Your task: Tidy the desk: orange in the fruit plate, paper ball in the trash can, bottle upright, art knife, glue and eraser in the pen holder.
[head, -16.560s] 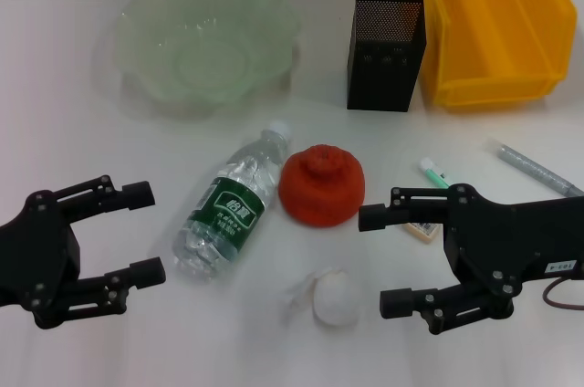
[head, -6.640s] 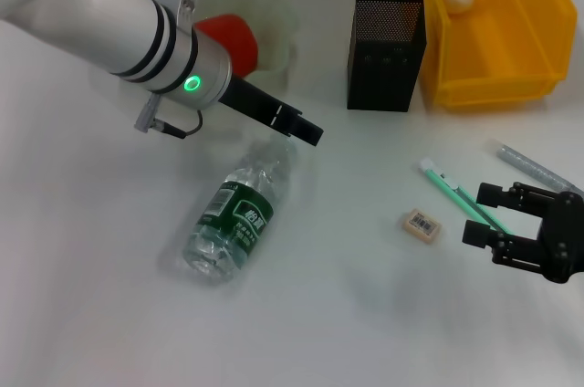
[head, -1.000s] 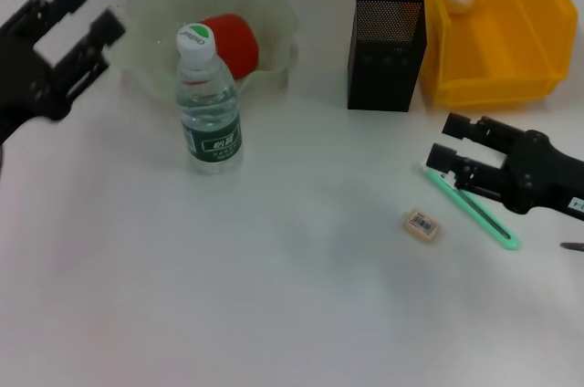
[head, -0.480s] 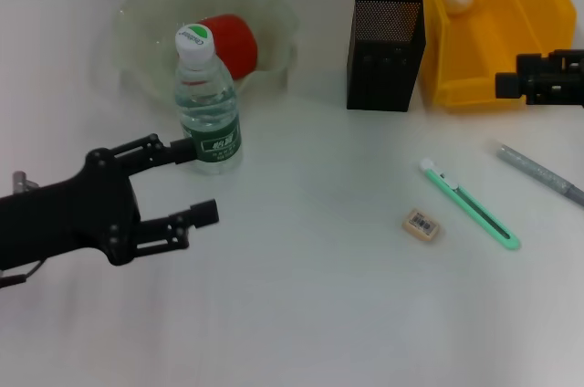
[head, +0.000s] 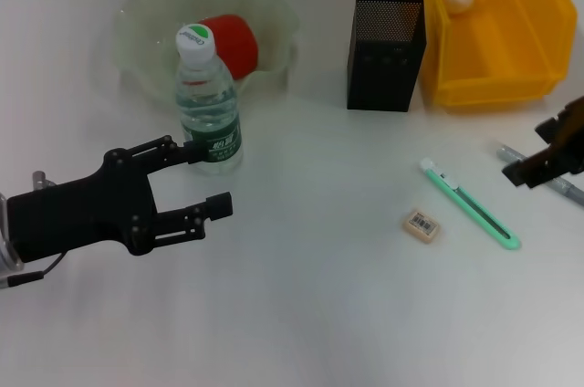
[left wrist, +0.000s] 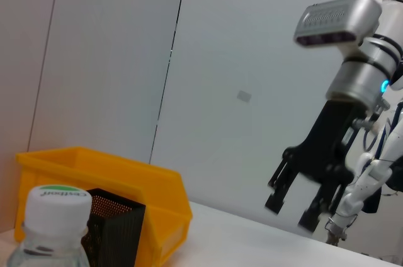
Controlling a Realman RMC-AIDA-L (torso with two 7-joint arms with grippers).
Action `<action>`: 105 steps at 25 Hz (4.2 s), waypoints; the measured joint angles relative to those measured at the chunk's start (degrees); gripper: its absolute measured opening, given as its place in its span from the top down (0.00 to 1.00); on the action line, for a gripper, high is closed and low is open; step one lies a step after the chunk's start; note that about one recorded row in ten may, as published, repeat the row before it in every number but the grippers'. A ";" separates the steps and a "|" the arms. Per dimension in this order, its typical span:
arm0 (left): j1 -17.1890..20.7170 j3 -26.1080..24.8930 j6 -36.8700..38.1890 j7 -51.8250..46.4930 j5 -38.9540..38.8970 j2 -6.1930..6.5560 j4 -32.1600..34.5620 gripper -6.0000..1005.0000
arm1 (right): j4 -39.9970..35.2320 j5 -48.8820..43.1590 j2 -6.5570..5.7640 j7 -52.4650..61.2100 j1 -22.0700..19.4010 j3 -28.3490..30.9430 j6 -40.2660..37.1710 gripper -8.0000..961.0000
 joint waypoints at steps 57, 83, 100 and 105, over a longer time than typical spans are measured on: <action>-1.77 -0.35 -5.08 0.30 2.52 -3.01 -0.33 0.20 | 16.53 7.76 -0.05 5.05 0.42 -8.51 33.29 0.81; -2.01 -0.35 -5.19 -0.20 2.48 -4.03 -0.42 0.20 | 61.21 83.08 0.06 -68.29 4.88 2.81 60.45 0.81; -2.49 -0.35 -5.34 -0.18 2.69 -4.39 -0.42 0.21 | 65.18 83.83 0.24 -70.91 5.01 0.63 60.07 0.63; -2.37 -0.35 -5.54 -0.18 2.77 -4.44 -0.42 0.21 | 64.71 83.60 0.06 -69.85 4.57 0.63 58.86 0.55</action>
